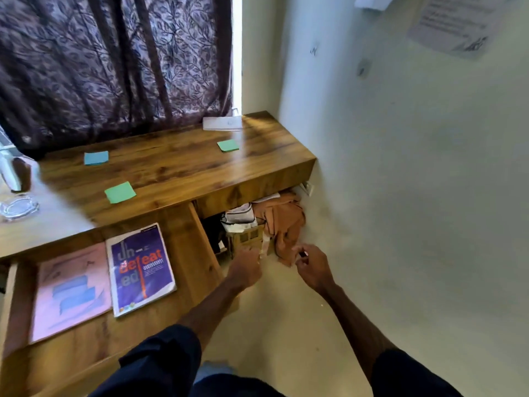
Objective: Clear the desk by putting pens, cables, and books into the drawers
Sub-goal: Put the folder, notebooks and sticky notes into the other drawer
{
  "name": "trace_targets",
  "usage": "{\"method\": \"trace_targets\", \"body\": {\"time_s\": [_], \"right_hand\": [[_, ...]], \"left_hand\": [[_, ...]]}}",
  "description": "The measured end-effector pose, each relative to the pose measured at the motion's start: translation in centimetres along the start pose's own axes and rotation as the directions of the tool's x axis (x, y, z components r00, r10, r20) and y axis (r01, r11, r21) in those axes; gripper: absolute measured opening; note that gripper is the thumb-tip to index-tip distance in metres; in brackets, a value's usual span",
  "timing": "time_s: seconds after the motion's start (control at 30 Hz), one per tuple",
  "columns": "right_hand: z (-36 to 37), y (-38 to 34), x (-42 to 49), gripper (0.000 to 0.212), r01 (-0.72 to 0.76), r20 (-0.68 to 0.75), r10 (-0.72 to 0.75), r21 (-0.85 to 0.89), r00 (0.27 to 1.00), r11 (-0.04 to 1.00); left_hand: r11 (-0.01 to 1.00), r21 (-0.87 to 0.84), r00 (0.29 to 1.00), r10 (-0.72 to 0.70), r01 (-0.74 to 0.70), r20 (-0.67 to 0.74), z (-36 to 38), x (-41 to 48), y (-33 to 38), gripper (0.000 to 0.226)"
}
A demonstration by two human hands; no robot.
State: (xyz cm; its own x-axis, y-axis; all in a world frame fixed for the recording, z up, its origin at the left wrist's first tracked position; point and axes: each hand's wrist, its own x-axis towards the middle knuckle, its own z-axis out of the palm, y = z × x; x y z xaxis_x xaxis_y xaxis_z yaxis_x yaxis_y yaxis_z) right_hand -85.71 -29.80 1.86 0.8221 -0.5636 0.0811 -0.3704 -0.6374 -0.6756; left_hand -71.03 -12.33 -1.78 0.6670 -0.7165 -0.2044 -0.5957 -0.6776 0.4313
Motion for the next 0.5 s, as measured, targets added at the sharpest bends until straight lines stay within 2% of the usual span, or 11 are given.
{"method": "trace_targets", "body": {"time_s": [0.17,0.33,0.47,0.5], "right_hand": [[-2.6,2.0,3.6,0.03,-0.043,0.024,0.042,0.037,0.999,0.998],[-4.6,3.5,9.2,0.028,-0.033,0.074,0.028,0.061,0.997,0.998],[-7.4,5.8,16.0,0.03,0.0,0.072,-0.003,0.047,0.997,0.999],[-8.0,6.1,17.3,0.029,0.01,0.078,-0.013,0.041,0.997,0.999]], "left_hand": [[1.0,-0.013,0.999,0.022,-0.023,-0.043,-0.9,2.5,5.1,0.018],[0.998,-0.065,0.995,0.0,-0.007,-0.101,-1.1,8.9,7.2,0.042],[0.996,-0.082,0.991,0.017,-0.028,-0.134,-2.5,16.4,9.5,0.025],[0.996,-0.081,0.988,0.025,-0.038,-0.156,-2.9,17.9,10.1,0.027]]}}
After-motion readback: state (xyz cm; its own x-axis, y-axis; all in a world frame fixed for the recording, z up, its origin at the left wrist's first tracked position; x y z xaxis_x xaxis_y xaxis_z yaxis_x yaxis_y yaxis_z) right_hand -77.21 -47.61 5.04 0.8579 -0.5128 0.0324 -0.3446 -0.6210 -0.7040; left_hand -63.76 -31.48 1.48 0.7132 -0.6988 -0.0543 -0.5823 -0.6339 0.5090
